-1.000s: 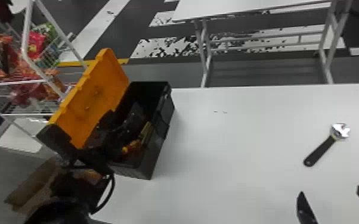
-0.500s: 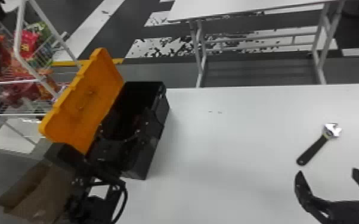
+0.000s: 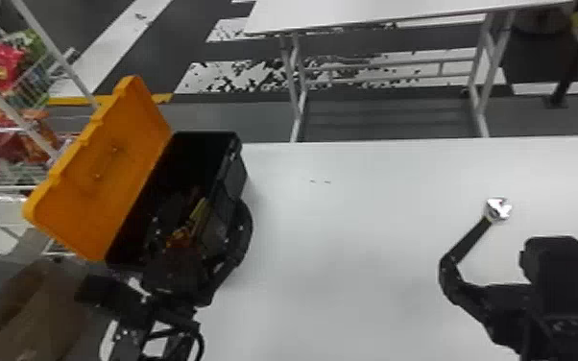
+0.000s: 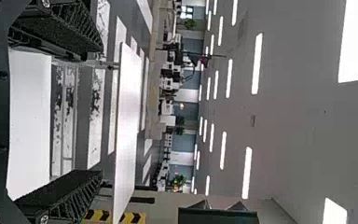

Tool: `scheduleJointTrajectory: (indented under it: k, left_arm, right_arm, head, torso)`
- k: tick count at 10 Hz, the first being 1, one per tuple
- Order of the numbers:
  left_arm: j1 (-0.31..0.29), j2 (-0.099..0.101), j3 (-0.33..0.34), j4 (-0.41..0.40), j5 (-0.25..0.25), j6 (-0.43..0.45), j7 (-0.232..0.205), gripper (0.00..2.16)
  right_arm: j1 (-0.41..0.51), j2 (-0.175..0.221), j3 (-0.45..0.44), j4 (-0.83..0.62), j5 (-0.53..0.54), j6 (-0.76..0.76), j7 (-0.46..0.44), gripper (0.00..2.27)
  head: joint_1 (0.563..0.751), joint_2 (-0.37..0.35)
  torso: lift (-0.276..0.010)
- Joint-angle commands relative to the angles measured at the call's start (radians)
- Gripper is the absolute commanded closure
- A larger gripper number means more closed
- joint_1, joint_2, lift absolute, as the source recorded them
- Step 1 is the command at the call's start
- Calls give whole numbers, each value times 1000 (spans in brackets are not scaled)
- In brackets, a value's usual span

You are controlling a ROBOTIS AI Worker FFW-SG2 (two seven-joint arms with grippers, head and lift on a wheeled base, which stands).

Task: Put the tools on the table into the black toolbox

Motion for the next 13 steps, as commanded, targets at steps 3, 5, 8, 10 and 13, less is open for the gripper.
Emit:
scheduleJointTrajectory:
  k: [3,5,8,10,13]
  left_arm:
    - [19,23,-59,38,-19,-67,0,73]
    - [25,31,-77,49,-31,-73,-1,76]
    - [24,32,-85,58,-34,-70,-3,76]
    - [17,40,-89,64,-34,-67,-1,76]
    - [13,52,-92,72,-31,-61,-1,76]
  right_arm:
    - [-92,45,-61,68,-37,47,-28,83]
    - [-152,46,-90,134,-78,41,-58,83]
    - [-201,46,-91,201,-110,16,-86,87]
    - [-235,46,-85,241,-142,16,-94,87]
    - [-272,46,-85,302,-190,-14,-94,90]
  head:
    - [695,185]
    - [695,133]
    - [695,94]
    - [695,94]
    - [695,104]
  torso:
    - [-75]
    - [-75]
    - [-75]
    - [-75]
    - [-75]
